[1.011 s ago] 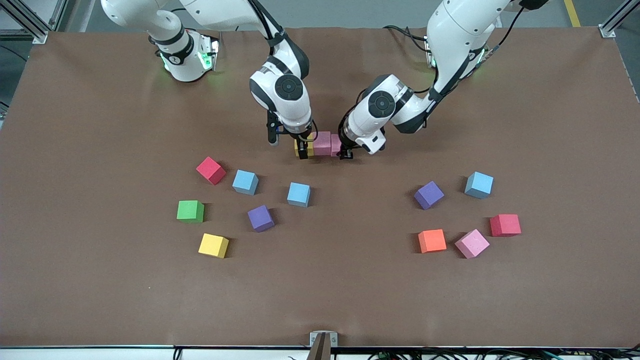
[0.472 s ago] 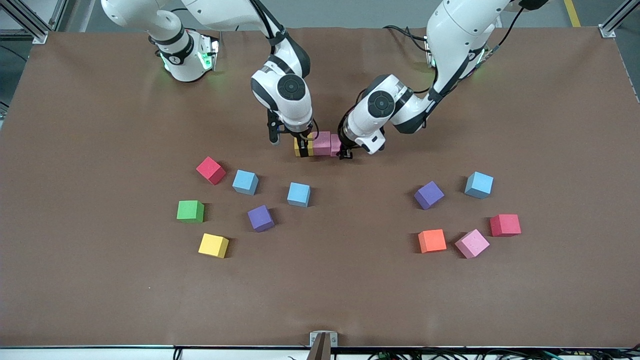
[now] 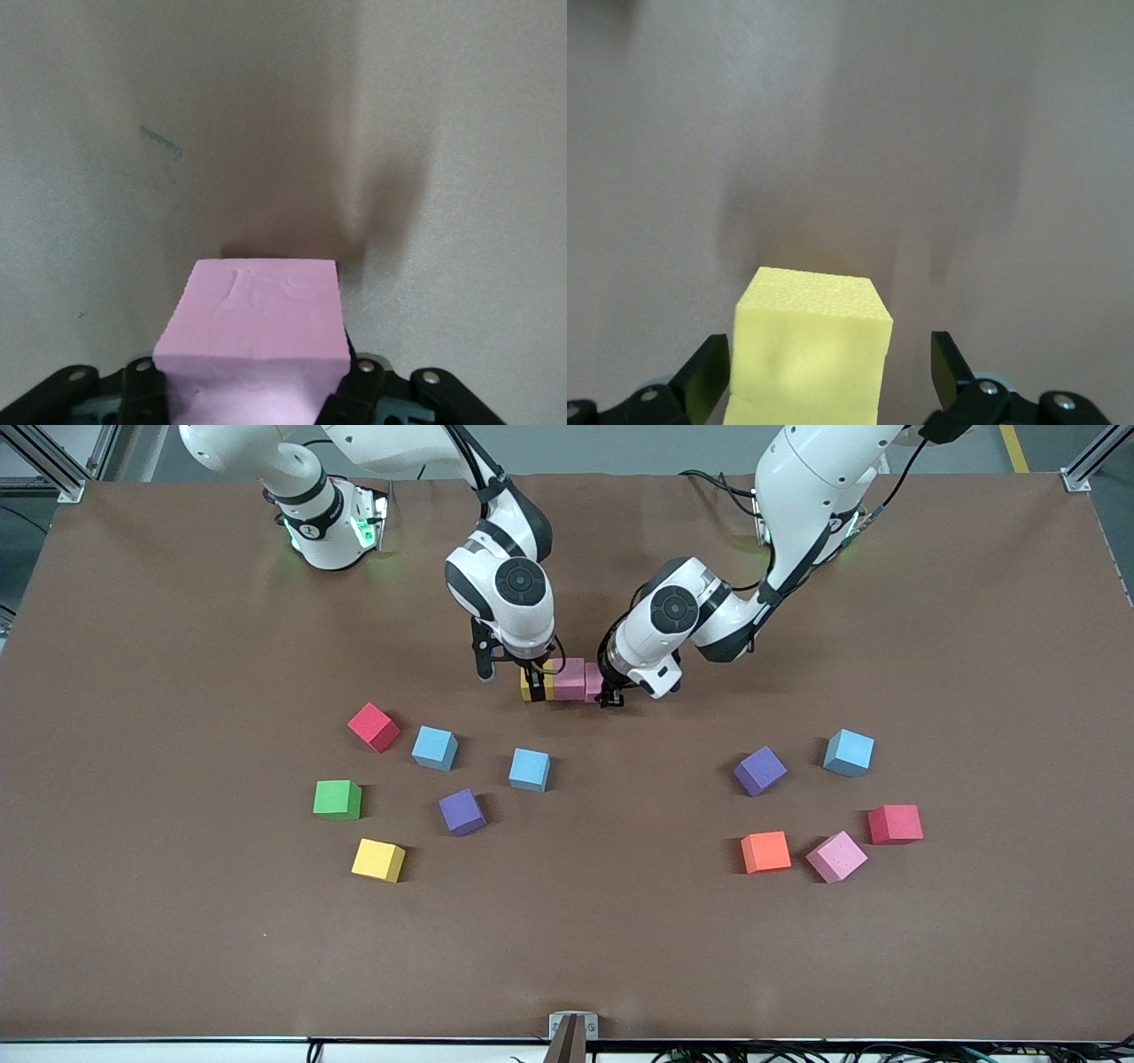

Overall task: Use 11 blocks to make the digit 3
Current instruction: 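Release yellow and grasp the cyan cube with the right gripper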

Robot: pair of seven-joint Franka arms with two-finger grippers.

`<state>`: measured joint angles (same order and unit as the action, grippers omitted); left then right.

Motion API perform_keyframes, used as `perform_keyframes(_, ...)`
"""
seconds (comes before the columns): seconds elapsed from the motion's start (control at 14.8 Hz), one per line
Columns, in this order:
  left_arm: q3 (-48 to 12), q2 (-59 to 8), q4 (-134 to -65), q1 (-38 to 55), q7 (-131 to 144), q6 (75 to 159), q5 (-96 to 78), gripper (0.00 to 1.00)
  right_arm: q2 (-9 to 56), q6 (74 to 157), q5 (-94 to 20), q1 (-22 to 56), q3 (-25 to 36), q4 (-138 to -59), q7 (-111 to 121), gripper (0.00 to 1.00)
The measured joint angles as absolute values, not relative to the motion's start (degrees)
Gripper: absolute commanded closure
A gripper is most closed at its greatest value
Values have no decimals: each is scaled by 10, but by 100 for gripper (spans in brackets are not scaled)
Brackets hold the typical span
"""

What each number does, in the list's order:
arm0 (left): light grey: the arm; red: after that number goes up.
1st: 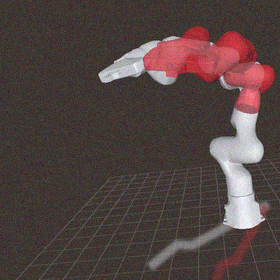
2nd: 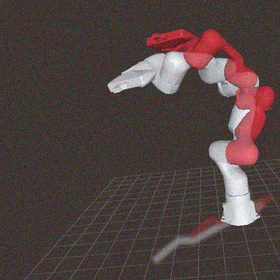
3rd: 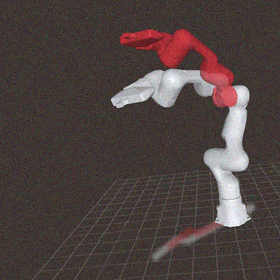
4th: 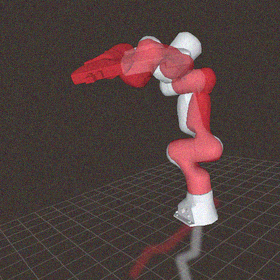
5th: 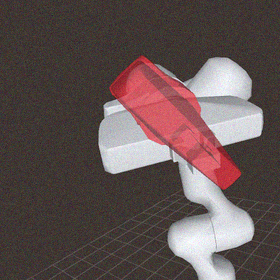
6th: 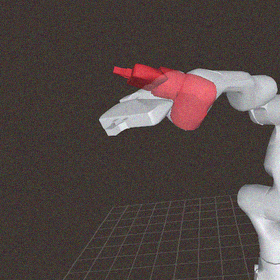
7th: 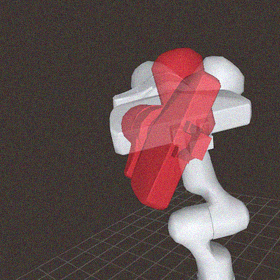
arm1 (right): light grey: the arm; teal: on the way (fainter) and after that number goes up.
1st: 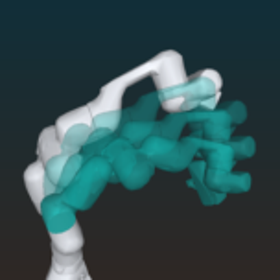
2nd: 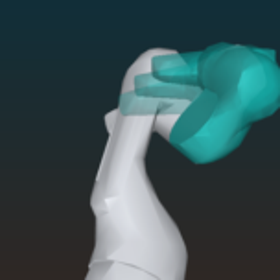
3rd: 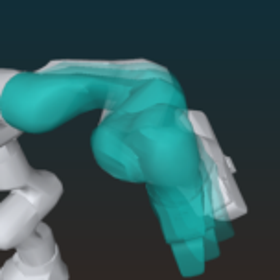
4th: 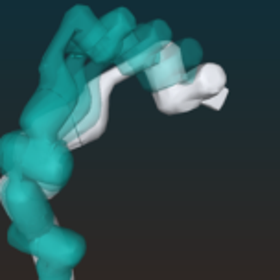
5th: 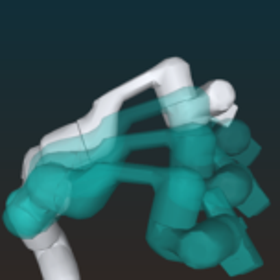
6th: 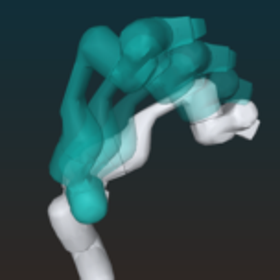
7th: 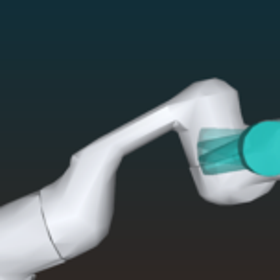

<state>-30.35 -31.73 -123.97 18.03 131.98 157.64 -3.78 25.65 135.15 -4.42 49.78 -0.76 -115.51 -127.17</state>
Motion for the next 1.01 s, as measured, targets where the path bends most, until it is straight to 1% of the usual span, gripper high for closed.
perform_keyframes(0.2,-304,-321,-1239,181,1319,1576,-37,0,233,1287,-44,482,-3,-1131,-1247,0)
perform_keyframes(0.34,-303,-322,-1238,181,1319,1576,-33,0,211,1263,-44,461,-2,-1122,-1214,0)
perform_keyframes(0.54,-304,-319,-1229,182,1319,1574,-18,0,184,1252,-44,428,0,-1120,-1141,0)
perform_keyframes(0.67,-305,-308,-1222,182,1319,1563,-14,0,178,1252,-42,410,1,-1118,-1087,0)
perform_keyframes(1.01,-307,-242,-1201,182,1319,1473,-14,0,179,1257,-8,385,1,-1102,-966,0)
